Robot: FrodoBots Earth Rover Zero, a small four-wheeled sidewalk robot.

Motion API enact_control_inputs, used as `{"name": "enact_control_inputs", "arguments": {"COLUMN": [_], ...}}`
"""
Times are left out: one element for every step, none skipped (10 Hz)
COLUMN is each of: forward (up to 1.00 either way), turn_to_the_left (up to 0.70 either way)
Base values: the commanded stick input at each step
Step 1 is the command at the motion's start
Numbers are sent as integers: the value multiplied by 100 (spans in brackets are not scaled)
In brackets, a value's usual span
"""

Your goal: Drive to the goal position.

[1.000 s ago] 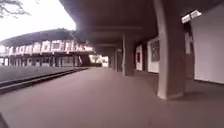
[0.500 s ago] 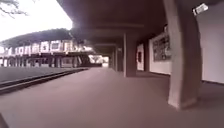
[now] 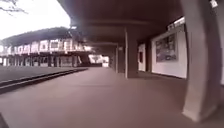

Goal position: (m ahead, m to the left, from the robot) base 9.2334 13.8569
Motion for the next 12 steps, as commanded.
{"name": "enact_control_inputs", "arguments": {"forward": [85, 85, 85, 85, 85, 85, 85, 85, 85, 85, 85, 85], "turn_to_the_left": [0, 0, 0, 0, 0, 0, 0, 0, 0, 24, 34, 14]}}
